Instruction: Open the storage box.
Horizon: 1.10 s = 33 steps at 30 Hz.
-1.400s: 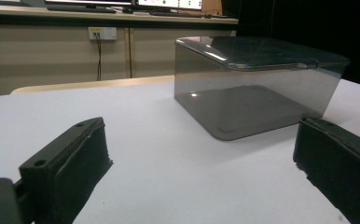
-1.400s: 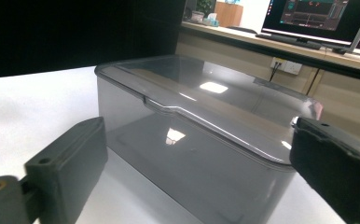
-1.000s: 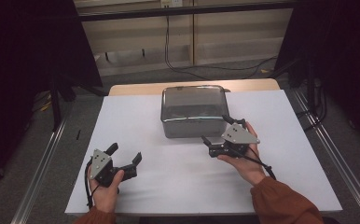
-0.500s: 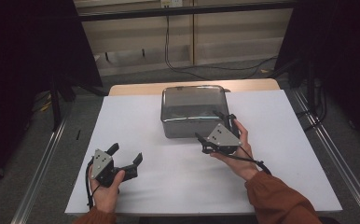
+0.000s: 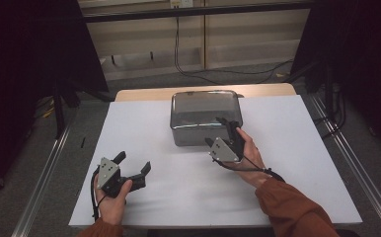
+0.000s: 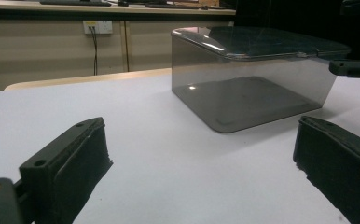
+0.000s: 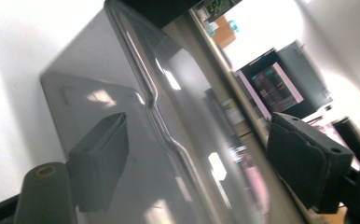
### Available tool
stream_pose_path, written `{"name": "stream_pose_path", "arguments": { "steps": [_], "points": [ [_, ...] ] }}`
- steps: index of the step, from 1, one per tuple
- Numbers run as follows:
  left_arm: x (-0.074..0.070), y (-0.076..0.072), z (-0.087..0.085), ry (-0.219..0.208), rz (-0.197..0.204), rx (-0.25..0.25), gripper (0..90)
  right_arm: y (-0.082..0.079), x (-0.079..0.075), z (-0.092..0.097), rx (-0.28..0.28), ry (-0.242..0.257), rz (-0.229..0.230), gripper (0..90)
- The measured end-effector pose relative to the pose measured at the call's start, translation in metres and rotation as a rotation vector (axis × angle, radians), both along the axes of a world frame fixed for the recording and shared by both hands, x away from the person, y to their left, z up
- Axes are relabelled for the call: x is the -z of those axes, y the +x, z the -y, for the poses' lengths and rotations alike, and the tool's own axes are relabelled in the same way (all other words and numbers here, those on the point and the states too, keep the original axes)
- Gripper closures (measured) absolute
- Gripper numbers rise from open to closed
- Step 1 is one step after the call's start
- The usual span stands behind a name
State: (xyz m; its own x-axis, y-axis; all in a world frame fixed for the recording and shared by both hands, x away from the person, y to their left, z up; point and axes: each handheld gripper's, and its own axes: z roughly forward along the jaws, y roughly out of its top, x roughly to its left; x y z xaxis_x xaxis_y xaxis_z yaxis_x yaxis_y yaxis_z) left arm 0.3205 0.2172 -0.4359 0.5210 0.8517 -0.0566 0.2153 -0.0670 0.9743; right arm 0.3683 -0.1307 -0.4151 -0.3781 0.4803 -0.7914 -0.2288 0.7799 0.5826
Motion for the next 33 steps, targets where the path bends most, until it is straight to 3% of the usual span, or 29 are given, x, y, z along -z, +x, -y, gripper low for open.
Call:
{"name": "stream_pose_path", "arguments": {
  "steps": [7,15,17,24,28,33],
  "points": [
    [0.0,0.001,-0.001,0.004,0.001,0.002,3.0,0.0,0.005,-0.008,-0.017,-0.149,0.085,29.7],
    [0.001,0.001,0.0,0.012,-0.003,-0.003,3.0,0.004,0.015,-0.012,-0.021,-0.237,0.081,44.5],
    [0.001,0.001,0.001,0.015,-0.009,-0.002,3.0,0.005,0.017,-0.014,-0.018,-0.276,0.099,46.9],
    [0.002,0.002,0.001,0.018,-0.008,-0.005,3.0,0.008,0.014,-0.014,-0.002,-0.342,0.111,60.2],
    [0.002,0.002,0.001,0.022,-0.005,-0.002,3.0,0.007,0.016,-0.015,-0.002,-0.357,0.092,68.5],
    [0.001,0.001,0.001,0.023,-0.008,-0.011,3.0,0.005,0.017,-0.017,-0.007,-0.379,0.119,73.9]
  ]
}}
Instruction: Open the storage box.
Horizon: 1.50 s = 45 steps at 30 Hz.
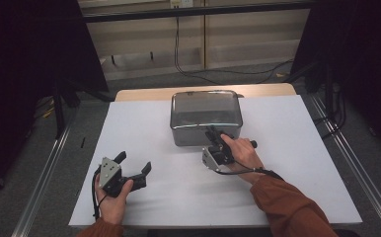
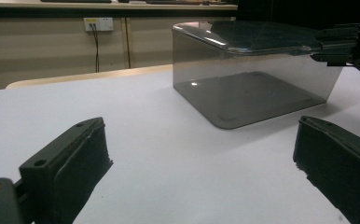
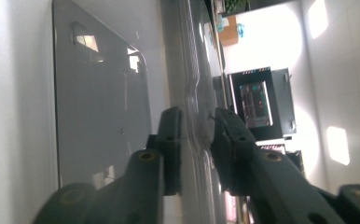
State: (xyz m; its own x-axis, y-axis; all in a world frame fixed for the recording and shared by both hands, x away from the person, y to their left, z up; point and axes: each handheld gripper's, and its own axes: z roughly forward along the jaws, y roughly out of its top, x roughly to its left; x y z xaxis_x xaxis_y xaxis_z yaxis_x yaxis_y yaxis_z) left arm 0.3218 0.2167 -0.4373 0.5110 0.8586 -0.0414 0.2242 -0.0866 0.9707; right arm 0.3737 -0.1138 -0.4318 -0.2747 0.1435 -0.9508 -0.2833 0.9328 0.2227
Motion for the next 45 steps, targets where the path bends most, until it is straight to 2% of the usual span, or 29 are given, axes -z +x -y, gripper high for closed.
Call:
{"name": "stream_pose_path", "arguments": {
  "steps": [6,11,15,19,23,28,30,31,33,34,37,41,43,45],
  "points": [
    [0.0,0.001,0.0,0.003,-0.003,0.012,3.0,0.0,-0.001,0.002,-0.017,-0.005,-0.001,77.0],
    [0.0,0.001,0.0,-0.002,-0.006,0.03,3.8,-0.001,0.0,0.002,-0.015,-0.017,0.019,77.8],
    [0.001,0.001,0.003,0.007,-0.009,0.04,5.8,0.0,-0.001,0.003,-0.019,-0.01,0.011,77.6],
    [0.0,0.003,0.002,-0.011,-0.016,0.061,7.6,0.0,-0.001,0.003,-0.016,-0.003,0.012,77.7],
    [0.001,0.003,0.003,-0.014,-0.01,0.059,9.0,0.0,-0.002,0.004,-0.018,0.016,0.003,77.5],
    [0.0,0.005,0.005,-0.014,0.001,0.078,9.0,0.0,-0.002,0.004,-0.017,0.012,0.007,77.6],
    [0.0,0.006,0.005,-0.033,0.004,0.092,9.1,0.001,-0.002,0.003,-0.021,0.015,0.01,77.6],
    [0.0,0.007,0.006,-0.056,0.011,0.091,9.2,0.001,-0.003,0.003,-0.021,0.014,0.011,77.5],
    [-0.001,0.007,0.006,-0.053,0.019,0.085,9.2,0.001,-0.003,0.003,-0.021,0.016,0.013,77.6],
    [-0.001,0.008,0.007,-0.033,0.016,0.092,9.2,0.0,-0.003,0.003,-0.021,0.016,0.012,77.6],
    [-0.001,0.01,0.008,-0.044,0.023,0.08,8.4,0.0,-0.004,0.003,-0.021,0.022,0.011,77.8],
    [-0.001,0.014,0.008,-0.035,0.024,0.063,5.6,0.0,-0.005,0.003,-0.027,0.02,0.015,78.1],
    [-0.004,0.013,0.011,-0.028,0.018,0.074,4.2,0.0,-0.005,0.003,-0.031,0.025,0.019,78.3],
    [-0.006,0.012,0.016,-0.03,0.032,0.087,4.2,0.0,-0.005,0.003,-0.028,0.029,0.02,78.3]
  ]
}}
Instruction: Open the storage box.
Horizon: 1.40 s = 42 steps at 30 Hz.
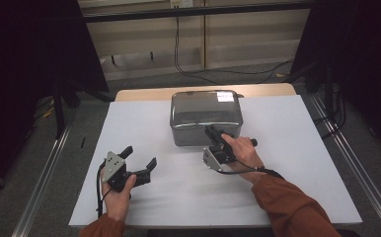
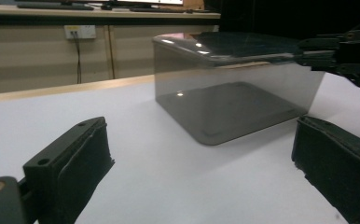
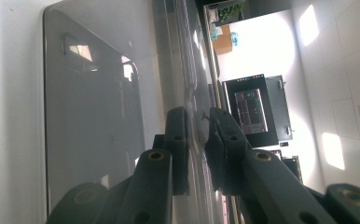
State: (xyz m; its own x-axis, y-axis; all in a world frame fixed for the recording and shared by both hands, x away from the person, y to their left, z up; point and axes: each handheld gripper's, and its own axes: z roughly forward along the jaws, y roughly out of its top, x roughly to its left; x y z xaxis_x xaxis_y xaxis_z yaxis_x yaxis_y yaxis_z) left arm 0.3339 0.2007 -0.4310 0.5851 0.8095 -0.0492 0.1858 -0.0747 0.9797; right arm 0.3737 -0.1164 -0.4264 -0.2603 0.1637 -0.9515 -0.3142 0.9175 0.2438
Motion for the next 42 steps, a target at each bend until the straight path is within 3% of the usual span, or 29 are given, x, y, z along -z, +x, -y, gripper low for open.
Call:
{"name": "stream_pose_path", "arguments": {
  "steps": [3,6,11,14,19,30,33,42],
  "points": [
    [-0.003,0.002,0.003,0.009,0.017,0.013,4.2,0.0,0.0,0.0,-0.002,-0.002,0.007,78.5],
    [-0.003,0.005,0.005,0.002,0.01,0.016,3.7,0.0,0.0,0.0,-0.001,-0.004,0.009,78.5],
    [-0.003,0.013,0.008,0.028,0.0,0.017,2.7,0.001,-0.001,0.0,0.0,0.003,0.012,78.5],
    [-0.008,0.018,0.009,0.0,0.01,0.002,1.7,0.001,-0.003,0.0,0.003,0.014,0.019,78.3],
    [-0.009,0.023,0.013,0.034,0.037,0.036,1.6,0.003,-0.004,0.0,0.008,0.028,0.014,78.3],
    [-0.011,0.04,0.028,0.038,0.038,0.075,1.3,0.004,-0.01,0.0,-0.001,0.027,0.019,78.8],
    [-0.012,0.045,0.032,0.047,0.055,0.08,1.3,0.004,-0.013,0.0,-0.003,0.028,0.021,79.0],
    [-0.015,0.062,0.046,0.03,0.062,0.088,1.9,0.005,-0.017,0.0,-0.001,0.032,0.018,79.1]
  ]
}}
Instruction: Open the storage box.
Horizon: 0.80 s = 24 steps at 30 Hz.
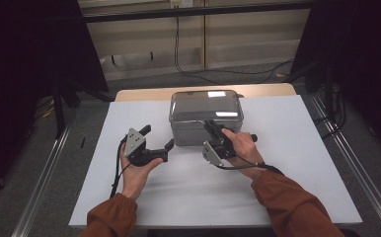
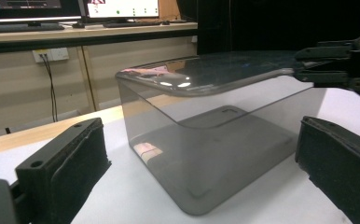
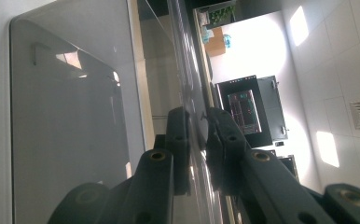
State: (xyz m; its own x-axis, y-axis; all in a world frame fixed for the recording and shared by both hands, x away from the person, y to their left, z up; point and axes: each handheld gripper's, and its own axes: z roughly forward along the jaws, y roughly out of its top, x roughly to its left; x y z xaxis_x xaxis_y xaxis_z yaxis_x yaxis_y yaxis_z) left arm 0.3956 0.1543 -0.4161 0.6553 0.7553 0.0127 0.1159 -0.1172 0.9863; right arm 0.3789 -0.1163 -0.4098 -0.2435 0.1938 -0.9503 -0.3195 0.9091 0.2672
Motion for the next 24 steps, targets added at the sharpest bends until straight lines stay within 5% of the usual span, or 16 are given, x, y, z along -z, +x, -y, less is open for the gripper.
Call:
{"name": "stream_pose_path", "arguments": {
  "steps": [13,22,24],
  "points": [
    [0.003,0.022,0.017,0.013,0.002,-0.003,4.0,0.003,-0.011,0.0,0.003,0.023,0.016,79.7],
    [-0.003,0.036,0.024,0.064,0.063,-0.009,5.0,0.005,-0.015,0.001,0.003,0.034,0.009,79.4],
    [-0.001,0.041,0.023,0.043,0.048,-0.015,7.0,0.005,-0.015,0.002,0.005,0.041,0.007,79.0]
  ]
}}
